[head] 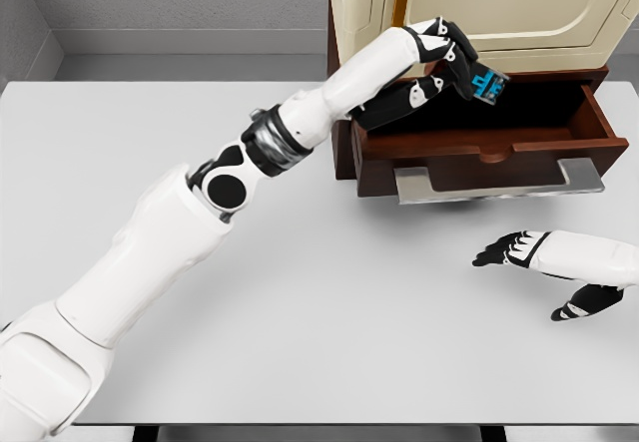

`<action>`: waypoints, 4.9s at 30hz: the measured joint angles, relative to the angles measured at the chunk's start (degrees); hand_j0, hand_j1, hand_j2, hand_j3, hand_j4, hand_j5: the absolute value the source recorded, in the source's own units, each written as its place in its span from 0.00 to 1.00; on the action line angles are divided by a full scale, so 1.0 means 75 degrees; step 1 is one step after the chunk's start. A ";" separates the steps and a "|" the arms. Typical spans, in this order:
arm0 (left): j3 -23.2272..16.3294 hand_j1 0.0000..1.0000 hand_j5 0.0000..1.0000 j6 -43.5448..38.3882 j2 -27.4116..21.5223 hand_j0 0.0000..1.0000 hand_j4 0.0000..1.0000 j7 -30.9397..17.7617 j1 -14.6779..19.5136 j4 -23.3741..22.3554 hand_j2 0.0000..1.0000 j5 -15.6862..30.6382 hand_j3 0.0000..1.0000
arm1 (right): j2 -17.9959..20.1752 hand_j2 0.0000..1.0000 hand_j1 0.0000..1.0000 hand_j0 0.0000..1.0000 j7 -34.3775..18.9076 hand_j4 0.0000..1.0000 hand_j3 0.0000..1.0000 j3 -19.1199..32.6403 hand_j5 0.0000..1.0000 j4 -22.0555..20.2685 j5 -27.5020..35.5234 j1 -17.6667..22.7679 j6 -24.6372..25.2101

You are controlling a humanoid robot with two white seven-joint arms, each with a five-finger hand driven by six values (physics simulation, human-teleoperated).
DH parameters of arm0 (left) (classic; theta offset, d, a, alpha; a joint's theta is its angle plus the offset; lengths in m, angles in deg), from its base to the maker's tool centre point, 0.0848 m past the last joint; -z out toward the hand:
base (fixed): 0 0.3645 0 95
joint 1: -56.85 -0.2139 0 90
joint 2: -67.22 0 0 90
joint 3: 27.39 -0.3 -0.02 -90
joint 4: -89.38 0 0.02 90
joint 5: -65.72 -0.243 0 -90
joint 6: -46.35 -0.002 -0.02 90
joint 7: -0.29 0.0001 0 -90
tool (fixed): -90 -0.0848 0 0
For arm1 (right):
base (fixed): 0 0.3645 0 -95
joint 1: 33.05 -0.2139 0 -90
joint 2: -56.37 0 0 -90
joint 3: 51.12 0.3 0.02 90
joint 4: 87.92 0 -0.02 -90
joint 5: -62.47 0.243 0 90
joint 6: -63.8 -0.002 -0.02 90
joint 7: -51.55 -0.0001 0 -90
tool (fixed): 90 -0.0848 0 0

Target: Put the switch into the drawer with left arm, and close the drawer with right arm

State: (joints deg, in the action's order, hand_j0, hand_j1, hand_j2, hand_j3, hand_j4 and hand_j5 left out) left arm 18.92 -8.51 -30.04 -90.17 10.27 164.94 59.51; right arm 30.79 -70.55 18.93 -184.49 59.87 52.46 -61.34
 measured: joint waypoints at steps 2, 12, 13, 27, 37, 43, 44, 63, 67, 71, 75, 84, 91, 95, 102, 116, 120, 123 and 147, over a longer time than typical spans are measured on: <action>0.0006 0.31 0.31 -0.0003 0.0019 0.31 0.31 -0.0001 -0.0012 -0.0034 0.31 -0.0009 0.31 | 0.0000 1.00 1.00 1.00 -0.0004 1.00 1.00 0.0000 1.00 0.0000 0.0000 0.0000 0.0000; 0.0053 0.79 0.79 -0.0016 -0.0029 0.79 0.79 0.0165 0.0000 -0.0079 0.79 -0.0011 0.79 | 0.0000 1.00 1.00 1.00 -0.0012 1.00 1.00 0.0000 1.00 0.0000 0.0000 0.0000 0.0000; 0.0056 0.79 0.79 -0.0017 -0.0034 0.79 0.79 0.0221 -0.0011 -0.0079 0.79 -0.0009 0.79 | 0.0000 1.00 1.00 1.00 -0.0012 1.00 1.00 0.0000 1.00 0.0000 0.0000 0.0000 0.0000; 0.0078 1.00 1.00 -0.0019 -0.1147 1.00 1.00 -0.0199 -0.0070 0.1024 1.00 0.0710 1.00 | 0.0054 1.00 1.00 1.00 -0.0009 1.00 1.00 0.0010 1.00 -0.0010 0.0000 0.0000 0.0000; 0.0048 1.00 1.00 -0.0009 -0.6212 1.00 1.00 -0.2611 -0.0387 0.2735 1.00 0.2641 1.00 | 0.0092 0.71 0.71 0.71 0.0011 0.71 0.71 0.0012 0.71 -0.0023 0.0001 -0.0012 0.0000; -0.0426 1.00 1.00 -0.0002 -0.6637 1.00 1.00 -0.3365 -0.0328 0.2790 1.00 0.3422 1.00 | 0.0135 0.39 0.39 0.39 0.0043 0.39 0.39 0.0020 0.39 -0.0028 0.0004 -0.0023 0.0000; -0.0456 1.00 1.00 -0.0002 -0.6656 1.00 1.00 -0.3415 -0.0328 0.2793 1.00 0.3483 1.00 | 0.0162 0.35 0.35 0.35 0.0051 0.35 0.35 0.0022 0.35 -0.0030 0.0010 -0.0023 0.0000; -0.0428 1.00 1.00 0.0000 -0.6839 1.00 1.00 -0.3551 -0.0597 0.2911 1.00 0.3252 1.00 | 0.0581 0.19 0.19 0.19 0.0530 0.19 0.19 0.0056 0.19 -0.0097 0.0620 -0.0223 0.0002; -0.0185 1.00 1.00 0.0003 -0.6800 1.00 1.00 -0.3552 -0.1113 0.2923 1.00 0.3141 1.00 | 0.0593 0.19 0.19 0.19 0.0615 0.19 0.19 0.0044 0.19 -0.0092 0.0588 -0.0316 -0.0049; -0.0012 1.00 1.00 -0.0001 -0.6797 1.00 1.00 -0.3551 -0.1148 0.2939 1.00 0.3123 1.00 | 0.0594 0.19 0.19 0.19 0.0638 0.19 0.19 0.0011 0.19 -0.0072 0.0233 -0.0421 -0.0170; 0.0037 1.00 1.00 -0.0002 -0.6798 1.00 1.00 -0.3551 -0.1148 0.2962 1.00 0.3121 1.00 | 0.0582 0.18 0.18 0.18 0.0638 0.18 0.18 -0.0051 0.18 -0.0036 -0.0431 -0.0632 -0.0394; 0.0135 1.00 1.00 -0.0001 -0.6823 1.00 1.00 -0.3551 -0.1195 0.3004 1.00 0.3120 1.00 | 0.0582 0.19 0.19 0.19 0.0574 0.19 0.19 -0.0033 0.19 -0.0071 0.0177 -0.0516 -0.0204; 0.0146 1.00 1.00 -0.0001 -0.6808 1.00 1.00 -0.3551 -0.1195 0.2984 1.00 0.3130 1.00 | 0.0605 0.19 0.19 0.19 0.0473 0.19 0.19 -0.0004 0.19 -0.0112 0.0791 -0.0293 -0.0019; 0.0148 1.00 1.00 -0.0001 -0.6807 1.00 1.00 -0.3551 -0.1195 0.2964 1.00 0.3131 1.00 | 0.0616 0.19 0.19 0.19 0.0430 0.19 0.19 -0.0001 0.19 -0.0116 0.0838 -0.0246 -0.0005; 0.0149 1.00 1.00 -0.0001 -0.6807 1.00 1.00 -0.3551 -0.1195 0.2933 1.00 0.3142 1.00 | 0.0706 0.19 0.19 0.19 0.0674 0.19 0.19 0.0050 0.19 -0.0122 0.0844 -0.0363 -0.0016; 0.0150 1.00 1.00 -0.0001 -0.6795 1.00 1.00 -0.3551 -0.1183 0.2909 1.00 0.3155 1.00 | 0.0717 0.18 0.18 0.18 0.0810 0.18 0.18 0.0017 0.18 -0.0114 0.0461 -0.0855 -0.0169; 0.0151 1.00 1.00 -0.0001 -0.6794 1.00 1.00 -0.3551 -0.1183 0.2908 1.00 0.3155 1.00 | 0.0708 0.18 0.18 0.18 0.0792 0.18 0.18 0.0016 0.18 -0.0110 0.0472 -0.0867 -0.0162; 0.0152 1.00 1.00 -0.0001 -0.6790 1.00 1.00 -0.3551 -0.1183 0.2909 1.00 0.3156 1.00 | 0.0689 0.18 0.18 0.18 0.0770 0.18 0.18 0.0020 0.18 -0.0103 0.0490 -0.0879 -0.0149; 0.0187 1.00 1.00 -0.0001 -0.6783 1.00 1.00 -0.3551 -0.1183 0.2908 1.00 0.3177 1.00 | 0.0676 0.18 0.18 0.18 0.0502 0.18 0.18 0.0013 0.18 -0.0111 0.0931 -0.0680 0.0000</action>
State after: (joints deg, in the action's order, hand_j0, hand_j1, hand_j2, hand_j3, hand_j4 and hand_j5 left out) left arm 20.32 -8.52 -80.91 -116.81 1.39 186.74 83.34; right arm 35.86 -66.79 19.02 -185.32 66.85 47.37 -61.33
